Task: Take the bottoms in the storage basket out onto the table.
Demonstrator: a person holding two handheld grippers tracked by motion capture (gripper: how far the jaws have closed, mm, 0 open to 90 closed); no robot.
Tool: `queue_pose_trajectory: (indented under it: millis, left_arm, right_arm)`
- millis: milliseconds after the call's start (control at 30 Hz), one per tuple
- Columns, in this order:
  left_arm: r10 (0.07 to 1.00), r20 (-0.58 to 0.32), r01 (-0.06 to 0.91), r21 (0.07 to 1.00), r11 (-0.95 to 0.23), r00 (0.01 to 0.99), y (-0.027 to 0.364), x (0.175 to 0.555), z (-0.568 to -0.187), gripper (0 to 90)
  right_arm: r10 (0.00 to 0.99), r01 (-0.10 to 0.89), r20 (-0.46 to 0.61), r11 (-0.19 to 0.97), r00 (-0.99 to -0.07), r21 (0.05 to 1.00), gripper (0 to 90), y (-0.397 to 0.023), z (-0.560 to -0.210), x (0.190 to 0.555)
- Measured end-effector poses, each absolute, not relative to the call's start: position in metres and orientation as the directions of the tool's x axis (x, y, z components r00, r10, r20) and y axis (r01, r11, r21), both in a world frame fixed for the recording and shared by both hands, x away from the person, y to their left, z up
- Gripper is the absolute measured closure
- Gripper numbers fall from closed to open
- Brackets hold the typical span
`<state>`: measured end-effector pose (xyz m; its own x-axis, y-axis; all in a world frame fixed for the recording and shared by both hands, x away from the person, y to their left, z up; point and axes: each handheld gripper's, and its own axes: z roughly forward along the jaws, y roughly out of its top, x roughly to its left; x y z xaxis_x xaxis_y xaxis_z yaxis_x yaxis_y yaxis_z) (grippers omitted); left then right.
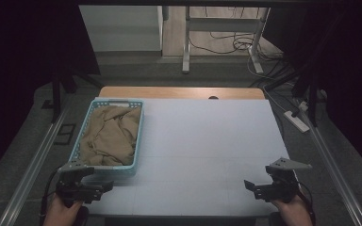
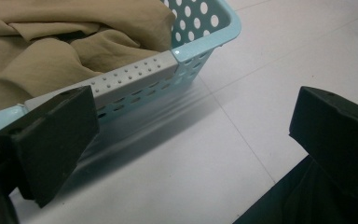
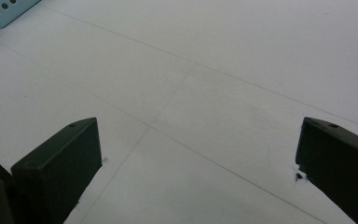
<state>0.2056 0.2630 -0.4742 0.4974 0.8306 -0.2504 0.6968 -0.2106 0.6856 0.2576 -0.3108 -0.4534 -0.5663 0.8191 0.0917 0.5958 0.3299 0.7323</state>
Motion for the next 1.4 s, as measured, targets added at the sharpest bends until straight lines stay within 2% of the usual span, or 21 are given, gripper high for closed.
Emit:
queue_pose_trajectory:
  millis: [333, 1400]
  left_arm:
    - [0.824, -0.244, 0.690, 0.689, -0.223, 0.511, 0.2622, 0.2048, -0.4740, 1.6]
    - [0.808, -0.209, 0.641, 0.726, -0.249, 0.550, 0.2631, 0.2105, -0.4674, 1.0]
  right_arm:
    - [0.811, 0.594, 0.069, 0.365, -0.582, 0.716, 0.4, -0.3070, -0.4541, 0.2576]
    - [0.811, 0.598, 0.062, 0.375, -0.582, 0.709, 0.5, -0.3054, -0.4550, 0.2582]
